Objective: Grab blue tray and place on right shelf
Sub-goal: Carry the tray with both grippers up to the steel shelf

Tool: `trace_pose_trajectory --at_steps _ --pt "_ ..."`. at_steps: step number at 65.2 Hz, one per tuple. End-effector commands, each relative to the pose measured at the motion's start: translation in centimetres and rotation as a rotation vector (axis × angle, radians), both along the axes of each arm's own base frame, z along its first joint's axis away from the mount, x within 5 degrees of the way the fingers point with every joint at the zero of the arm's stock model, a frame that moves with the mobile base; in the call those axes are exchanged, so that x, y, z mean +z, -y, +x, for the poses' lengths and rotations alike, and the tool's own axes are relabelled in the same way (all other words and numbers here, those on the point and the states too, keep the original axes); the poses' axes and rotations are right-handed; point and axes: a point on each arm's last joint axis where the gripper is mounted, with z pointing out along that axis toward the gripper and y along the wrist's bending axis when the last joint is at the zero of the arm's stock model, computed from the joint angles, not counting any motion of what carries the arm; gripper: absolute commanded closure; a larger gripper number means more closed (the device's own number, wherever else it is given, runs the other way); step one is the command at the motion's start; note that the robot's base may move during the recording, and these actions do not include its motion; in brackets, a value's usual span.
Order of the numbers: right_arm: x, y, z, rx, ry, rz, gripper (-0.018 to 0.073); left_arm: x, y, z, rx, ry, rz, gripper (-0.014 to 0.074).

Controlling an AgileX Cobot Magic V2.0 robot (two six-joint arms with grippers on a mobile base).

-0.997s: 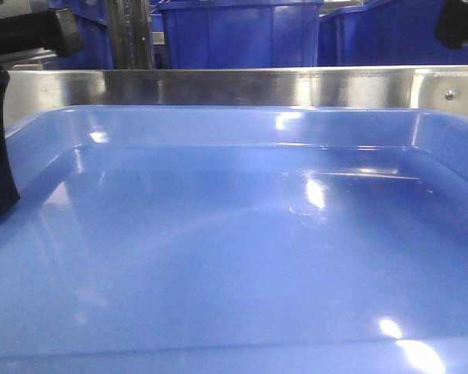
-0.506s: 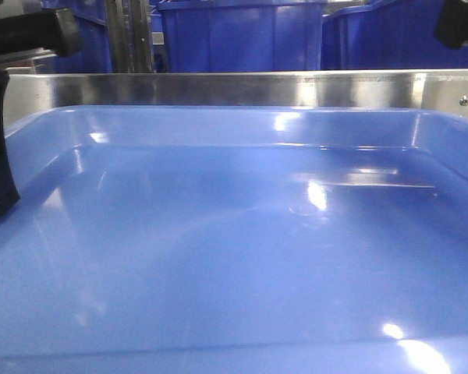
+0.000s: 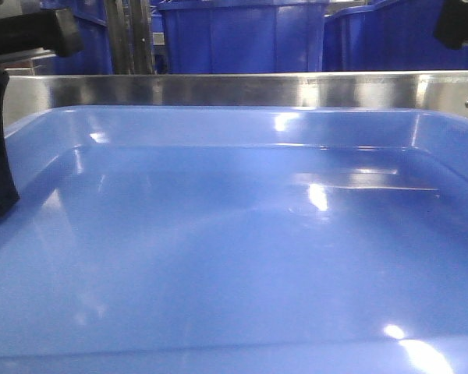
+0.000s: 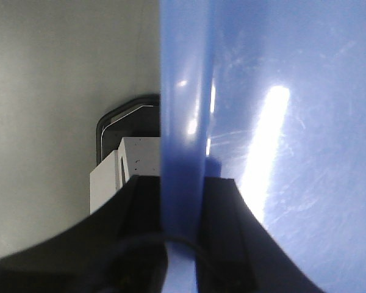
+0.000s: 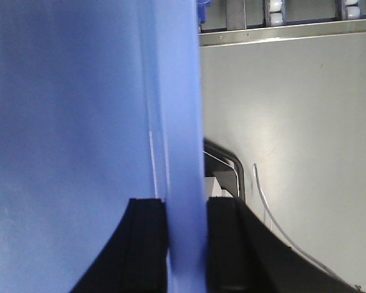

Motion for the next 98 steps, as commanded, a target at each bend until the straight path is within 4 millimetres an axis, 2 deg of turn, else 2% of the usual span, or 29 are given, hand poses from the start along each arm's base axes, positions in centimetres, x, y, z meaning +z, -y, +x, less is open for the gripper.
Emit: trace_pose_trajectory --at_steps 1,98 --pt "1.44 -0.01 0.24 -0.008 0.084 0.043 0.0365 1.18 -0.11 -0.42 -0.01 0.022 -0.012 0.0645" --pt "1.44 -0.01 0.24 -0.008 0.084 0.043 0.0365 1.18 -0.11 -0.42 -0.01 0.022 -0.012 0.0645"
